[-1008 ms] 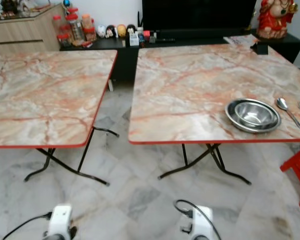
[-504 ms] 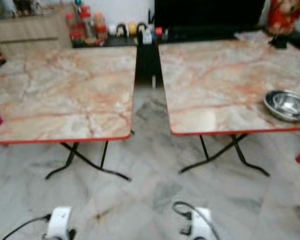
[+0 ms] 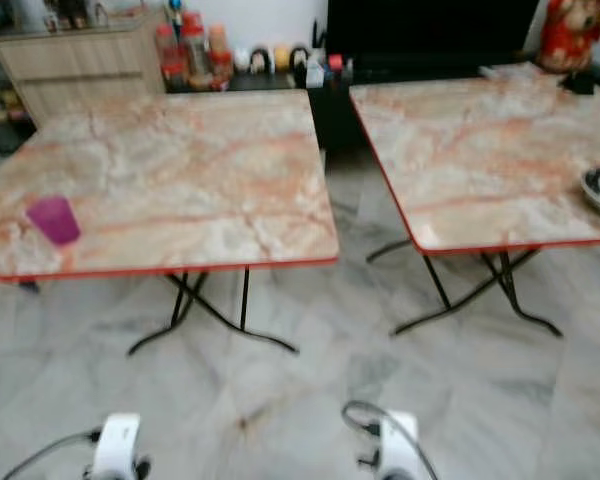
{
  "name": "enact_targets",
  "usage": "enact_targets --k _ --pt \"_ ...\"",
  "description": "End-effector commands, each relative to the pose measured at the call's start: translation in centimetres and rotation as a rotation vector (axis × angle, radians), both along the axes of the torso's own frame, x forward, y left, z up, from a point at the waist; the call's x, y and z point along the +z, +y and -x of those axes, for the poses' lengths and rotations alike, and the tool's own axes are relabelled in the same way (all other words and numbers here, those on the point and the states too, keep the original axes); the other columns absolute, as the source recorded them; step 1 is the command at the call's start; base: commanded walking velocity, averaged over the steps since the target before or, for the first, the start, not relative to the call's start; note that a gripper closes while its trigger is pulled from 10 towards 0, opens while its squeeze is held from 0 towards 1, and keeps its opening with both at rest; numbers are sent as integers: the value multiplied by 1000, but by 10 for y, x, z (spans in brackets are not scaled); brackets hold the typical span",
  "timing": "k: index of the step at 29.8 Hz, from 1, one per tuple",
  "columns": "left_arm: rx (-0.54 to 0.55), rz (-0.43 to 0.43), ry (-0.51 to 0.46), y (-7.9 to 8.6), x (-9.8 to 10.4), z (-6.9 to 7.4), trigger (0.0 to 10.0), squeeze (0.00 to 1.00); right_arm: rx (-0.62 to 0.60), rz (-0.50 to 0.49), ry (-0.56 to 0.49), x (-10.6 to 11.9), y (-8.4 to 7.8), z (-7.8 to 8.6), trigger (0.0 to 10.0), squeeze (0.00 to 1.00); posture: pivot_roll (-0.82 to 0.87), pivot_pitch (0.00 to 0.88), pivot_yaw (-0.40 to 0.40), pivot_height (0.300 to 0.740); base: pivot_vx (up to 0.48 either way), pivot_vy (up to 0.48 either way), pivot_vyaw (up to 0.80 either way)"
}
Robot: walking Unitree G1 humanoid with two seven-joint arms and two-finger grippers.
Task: Setting the table
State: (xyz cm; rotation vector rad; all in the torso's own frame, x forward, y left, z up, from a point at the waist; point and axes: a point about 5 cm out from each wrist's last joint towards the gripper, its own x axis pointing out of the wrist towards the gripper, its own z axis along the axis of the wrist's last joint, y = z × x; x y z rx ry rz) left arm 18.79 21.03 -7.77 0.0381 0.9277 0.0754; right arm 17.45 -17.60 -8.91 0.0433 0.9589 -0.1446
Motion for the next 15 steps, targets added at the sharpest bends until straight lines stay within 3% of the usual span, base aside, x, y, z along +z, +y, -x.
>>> enact_targets --k 1,15 --pt "-10 11 -11 -6 2 -6 10000 0 -4 25 2 1 -10 1 10000 0 -51 0 45 740 0 480 0" --pt "13 11 -21 -2 4 -9 10000 0 -29 25 -12 2 -12 -1 10000 0 -53 0 50 740 0 466 0"
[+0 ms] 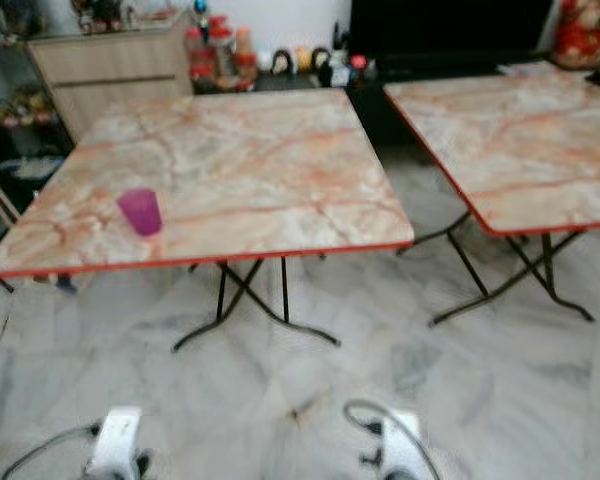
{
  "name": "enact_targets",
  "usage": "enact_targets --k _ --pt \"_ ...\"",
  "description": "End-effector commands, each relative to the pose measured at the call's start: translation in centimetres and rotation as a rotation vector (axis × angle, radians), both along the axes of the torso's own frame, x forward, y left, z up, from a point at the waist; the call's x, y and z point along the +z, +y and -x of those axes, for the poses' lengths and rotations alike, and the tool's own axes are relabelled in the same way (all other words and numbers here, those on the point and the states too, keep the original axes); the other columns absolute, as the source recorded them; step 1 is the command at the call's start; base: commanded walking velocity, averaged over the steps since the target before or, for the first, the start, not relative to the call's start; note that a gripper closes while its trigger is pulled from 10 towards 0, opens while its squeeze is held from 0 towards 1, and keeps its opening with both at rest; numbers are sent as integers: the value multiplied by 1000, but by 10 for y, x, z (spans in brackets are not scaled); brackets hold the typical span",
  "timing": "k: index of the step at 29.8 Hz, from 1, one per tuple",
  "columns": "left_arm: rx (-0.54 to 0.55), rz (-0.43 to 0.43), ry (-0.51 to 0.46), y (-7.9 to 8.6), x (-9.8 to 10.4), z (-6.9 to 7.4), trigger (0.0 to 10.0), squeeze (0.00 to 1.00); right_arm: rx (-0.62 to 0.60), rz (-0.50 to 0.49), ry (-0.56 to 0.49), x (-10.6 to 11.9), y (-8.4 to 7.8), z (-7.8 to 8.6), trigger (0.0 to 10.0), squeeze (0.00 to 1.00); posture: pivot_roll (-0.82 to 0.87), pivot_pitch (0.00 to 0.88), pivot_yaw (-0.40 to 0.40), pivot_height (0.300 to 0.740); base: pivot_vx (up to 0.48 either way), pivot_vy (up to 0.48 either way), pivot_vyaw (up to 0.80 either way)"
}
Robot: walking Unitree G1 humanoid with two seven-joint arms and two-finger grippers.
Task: Setting the table
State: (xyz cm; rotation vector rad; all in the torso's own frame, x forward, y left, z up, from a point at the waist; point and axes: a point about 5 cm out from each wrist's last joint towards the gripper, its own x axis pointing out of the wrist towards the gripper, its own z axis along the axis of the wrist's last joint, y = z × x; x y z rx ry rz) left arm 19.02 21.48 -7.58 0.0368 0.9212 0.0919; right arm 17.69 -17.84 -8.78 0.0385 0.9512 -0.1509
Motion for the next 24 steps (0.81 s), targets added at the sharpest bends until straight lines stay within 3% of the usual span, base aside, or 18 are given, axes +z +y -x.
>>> enact_targets --k 1,12,24 --pt "-1 16 -14 -6 2 -6 10000 0 -30 15 -7 1 -10 1 10000 0 -52 0 50 740 0 480 0" --pt "23 17 -21 -6 2 -7 10000 0 -37 16 6 -1 -10 6 10000 0 -20 0 38 740 0 421 0" --pt "25 -2 -34 -4 4 -8 10000 0 -30 -2 -10 0 -3 1 10000 0 -13 0 46 740 0 0 0"
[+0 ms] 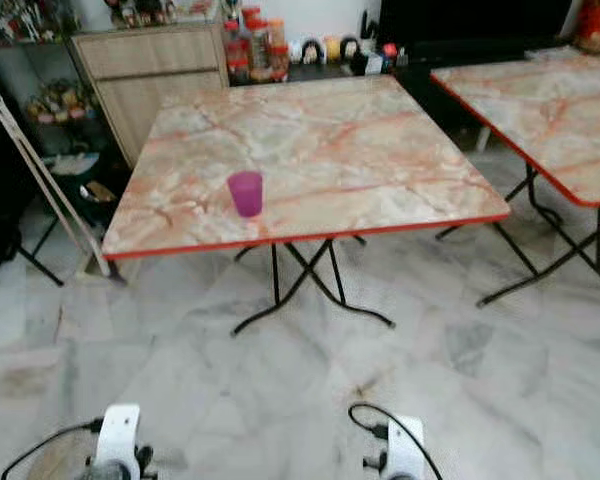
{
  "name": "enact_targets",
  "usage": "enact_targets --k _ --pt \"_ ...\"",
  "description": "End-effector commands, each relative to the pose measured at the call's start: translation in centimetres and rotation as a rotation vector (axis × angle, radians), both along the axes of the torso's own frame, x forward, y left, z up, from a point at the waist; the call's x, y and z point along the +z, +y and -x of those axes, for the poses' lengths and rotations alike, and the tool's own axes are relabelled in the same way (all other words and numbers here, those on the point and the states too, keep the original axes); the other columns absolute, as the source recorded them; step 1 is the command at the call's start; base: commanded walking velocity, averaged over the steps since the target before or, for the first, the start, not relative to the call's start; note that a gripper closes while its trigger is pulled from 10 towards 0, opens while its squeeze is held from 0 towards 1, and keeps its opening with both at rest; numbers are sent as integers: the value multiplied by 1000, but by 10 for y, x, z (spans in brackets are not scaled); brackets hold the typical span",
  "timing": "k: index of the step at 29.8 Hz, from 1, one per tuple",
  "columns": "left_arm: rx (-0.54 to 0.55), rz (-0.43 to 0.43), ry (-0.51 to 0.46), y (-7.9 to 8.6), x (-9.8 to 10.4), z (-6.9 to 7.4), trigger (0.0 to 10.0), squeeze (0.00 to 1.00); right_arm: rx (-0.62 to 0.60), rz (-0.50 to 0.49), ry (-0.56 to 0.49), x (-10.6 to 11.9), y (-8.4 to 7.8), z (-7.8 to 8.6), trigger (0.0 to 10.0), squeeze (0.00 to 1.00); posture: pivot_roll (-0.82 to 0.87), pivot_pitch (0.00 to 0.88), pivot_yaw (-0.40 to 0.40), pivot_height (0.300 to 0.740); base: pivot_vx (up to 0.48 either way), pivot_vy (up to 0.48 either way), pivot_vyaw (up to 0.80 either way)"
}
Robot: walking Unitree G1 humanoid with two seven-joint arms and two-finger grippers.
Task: Setting the table
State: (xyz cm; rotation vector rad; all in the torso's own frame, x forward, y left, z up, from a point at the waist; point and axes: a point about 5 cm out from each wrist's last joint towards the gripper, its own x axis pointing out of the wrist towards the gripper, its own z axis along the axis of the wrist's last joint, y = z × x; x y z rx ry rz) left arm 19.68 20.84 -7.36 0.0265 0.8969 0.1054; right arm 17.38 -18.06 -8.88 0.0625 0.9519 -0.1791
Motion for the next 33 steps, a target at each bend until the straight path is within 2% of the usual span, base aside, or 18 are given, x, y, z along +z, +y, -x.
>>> enact_targets --k 1,6,28,33 --pt "19 2 -12 3 1 -2 10000 0 3 5 -11 1 -1 -2 10000 0 -15 0 48 740 0 0 0" --pt "16 1 -1 3 1 -1 10000 0 -3 7 -8 1 -2 -1 10000 0 -18 0 50 740 0 0 0" --pt "18 2 -7 3 2 -3 10000 0 5 -6 -20 2 2 -4 10000 0 0 0 46 740 346 0 0" --pt "30 7 -15 3 3 -4 10000 0 7 -7 -18 1 2 -2 10000 0 30 0 22 740 357 0 0"
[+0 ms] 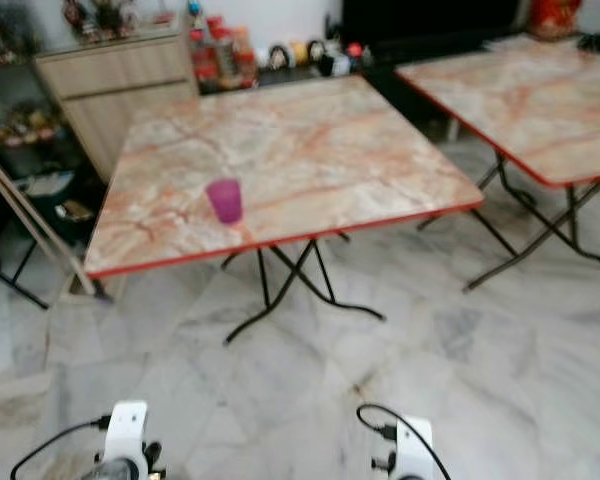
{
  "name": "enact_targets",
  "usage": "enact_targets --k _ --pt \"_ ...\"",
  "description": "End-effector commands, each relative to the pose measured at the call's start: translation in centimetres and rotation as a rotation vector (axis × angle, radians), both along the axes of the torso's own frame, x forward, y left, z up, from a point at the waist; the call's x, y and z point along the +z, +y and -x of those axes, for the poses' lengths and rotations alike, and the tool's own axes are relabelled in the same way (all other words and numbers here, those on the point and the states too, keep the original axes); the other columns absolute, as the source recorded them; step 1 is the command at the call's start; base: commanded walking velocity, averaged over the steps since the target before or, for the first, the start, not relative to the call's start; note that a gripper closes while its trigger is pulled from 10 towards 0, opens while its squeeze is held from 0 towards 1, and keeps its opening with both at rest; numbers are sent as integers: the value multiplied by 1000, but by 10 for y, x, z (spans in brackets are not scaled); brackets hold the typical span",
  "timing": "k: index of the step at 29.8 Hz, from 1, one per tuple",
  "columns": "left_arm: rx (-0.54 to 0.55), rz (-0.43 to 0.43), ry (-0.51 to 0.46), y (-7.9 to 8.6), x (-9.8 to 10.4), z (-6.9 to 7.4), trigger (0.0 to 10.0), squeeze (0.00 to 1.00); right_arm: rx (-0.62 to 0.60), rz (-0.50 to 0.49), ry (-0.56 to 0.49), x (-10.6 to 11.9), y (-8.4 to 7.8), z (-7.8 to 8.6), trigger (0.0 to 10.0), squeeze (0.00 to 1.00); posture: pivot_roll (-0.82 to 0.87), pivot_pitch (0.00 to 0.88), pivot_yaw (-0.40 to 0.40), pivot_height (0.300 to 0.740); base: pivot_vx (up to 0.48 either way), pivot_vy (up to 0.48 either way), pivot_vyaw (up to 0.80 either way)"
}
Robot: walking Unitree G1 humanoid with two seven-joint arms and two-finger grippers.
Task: Setting the table
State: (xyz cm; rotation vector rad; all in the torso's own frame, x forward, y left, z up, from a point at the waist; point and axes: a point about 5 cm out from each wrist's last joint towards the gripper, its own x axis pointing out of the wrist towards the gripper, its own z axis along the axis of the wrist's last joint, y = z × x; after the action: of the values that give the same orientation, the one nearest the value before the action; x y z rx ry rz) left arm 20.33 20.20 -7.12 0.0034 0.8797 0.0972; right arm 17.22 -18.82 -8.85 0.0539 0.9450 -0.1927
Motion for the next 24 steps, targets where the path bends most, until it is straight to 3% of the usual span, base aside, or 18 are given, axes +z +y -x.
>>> enact_targets --k 1,16,24 --pt "33 -13 2 9 0 2 10000 0 19 -21 -12 1 9 -4 10000 0 35 0 13 740 360 0 0" --pt "75 6 36 7 -9 20 10000 0 48 -1 -17 4 4 -9 10000 0 16 0 1 740 358 0 0" --pt "56 0 24 9 -6 14 10000 0 54 0 -8 2 7 -8 10000 0 18 0 14 740 342 0 0"
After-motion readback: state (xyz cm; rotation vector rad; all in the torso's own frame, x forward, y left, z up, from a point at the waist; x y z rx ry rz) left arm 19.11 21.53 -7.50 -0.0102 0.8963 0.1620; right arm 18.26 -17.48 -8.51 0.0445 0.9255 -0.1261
